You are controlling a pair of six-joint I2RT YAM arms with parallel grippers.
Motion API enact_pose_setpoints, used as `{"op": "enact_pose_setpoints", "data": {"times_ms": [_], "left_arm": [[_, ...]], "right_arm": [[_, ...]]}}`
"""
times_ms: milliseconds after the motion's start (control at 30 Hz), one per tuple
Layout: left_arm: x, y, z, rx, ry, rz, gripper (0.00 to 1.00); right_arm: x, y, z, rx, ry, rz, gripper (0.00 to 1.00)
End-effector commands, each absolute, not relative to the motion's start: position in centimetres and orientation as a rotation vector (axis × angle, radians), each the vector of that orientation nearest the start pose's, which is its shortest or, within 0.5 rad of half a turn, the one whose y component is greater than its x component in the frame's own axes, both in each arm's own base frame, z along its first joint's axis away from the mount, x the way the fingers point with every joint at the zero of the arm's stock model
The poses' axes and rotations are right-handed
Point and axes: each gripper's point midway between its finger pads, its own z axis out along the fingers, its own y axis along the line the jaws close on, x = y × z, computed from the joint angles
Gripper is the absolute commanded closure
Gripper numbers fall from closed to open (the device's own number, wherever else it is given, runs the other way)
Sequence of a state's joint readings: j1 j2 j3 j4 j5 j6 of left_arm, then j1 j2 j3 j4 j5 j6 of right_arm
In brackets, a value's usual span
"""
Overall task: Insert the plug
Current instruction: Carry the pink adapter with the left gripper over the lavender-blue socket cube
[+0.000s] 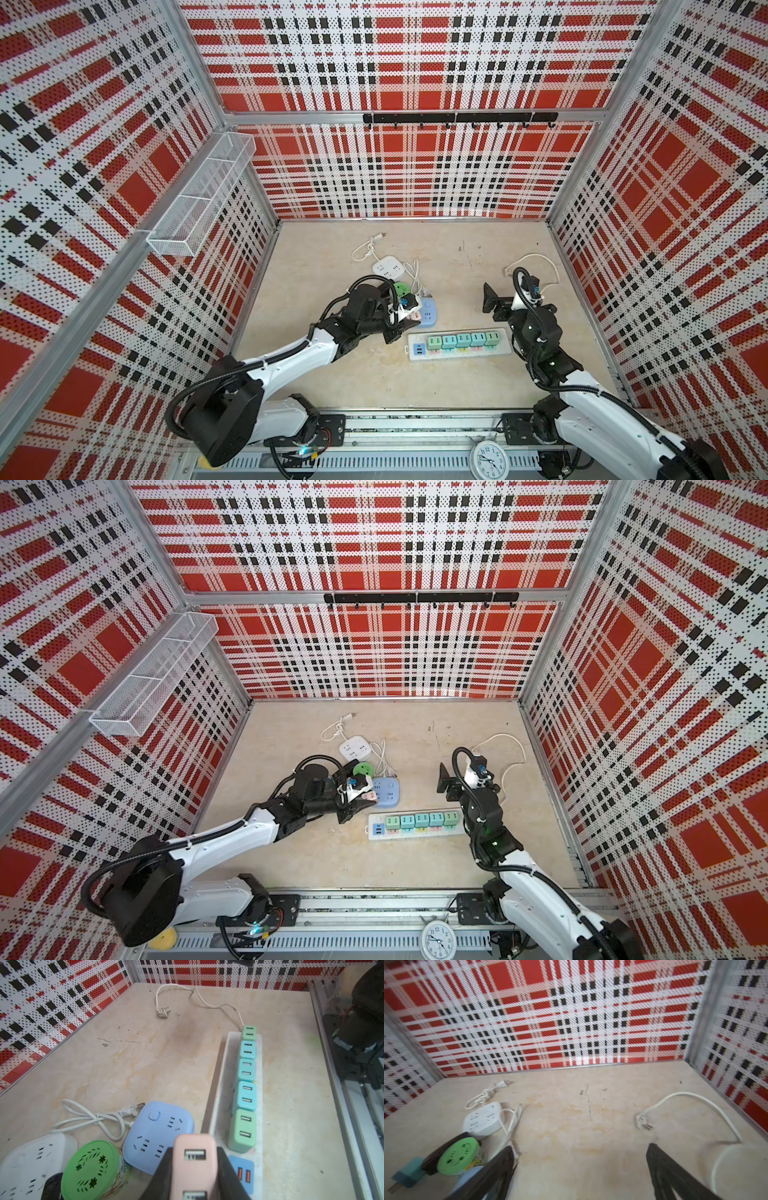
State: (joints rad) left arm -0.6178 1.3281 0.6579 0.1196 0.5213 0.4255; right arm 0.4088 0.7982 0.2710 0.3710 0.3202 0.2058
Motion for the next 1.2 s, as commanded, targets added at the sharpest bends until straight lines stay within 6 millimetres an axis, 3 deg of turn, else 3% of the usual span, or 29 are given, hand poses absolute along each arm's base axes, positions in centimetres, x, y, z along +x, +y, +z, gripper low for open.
{"op": "enact_pose_setpoints", "data": {"times_ms": [0, 233, 567, 1167], "left_arm": [[26.6, -30.4, 17.3, 1.357, 1.503, -0.762, 1.00], [28.0, -31.7, 15.8, 1.396, 1.520, -0.789, 1.00], [29.6, -32.8, 13.3, 1.443, 1.581, -0.778, 1.00], [31.1, -34.2, 8.6, 1.483, 1.679, -0.778, 1.00]], "right_arm": [[30.7, 6.2, 17.4, 0.137, 1.763, 0.176, 0.00], [32.2, 6.3, 15.9, 0.150, 1.807, 0.140, 0.00], [32.7, 6.9, 15.2, 0.137, 1.823, 0.162, 0.00], [32.0, 6.9, 14.9, 0.142, 1.831, 0.186, 0.00]]}}
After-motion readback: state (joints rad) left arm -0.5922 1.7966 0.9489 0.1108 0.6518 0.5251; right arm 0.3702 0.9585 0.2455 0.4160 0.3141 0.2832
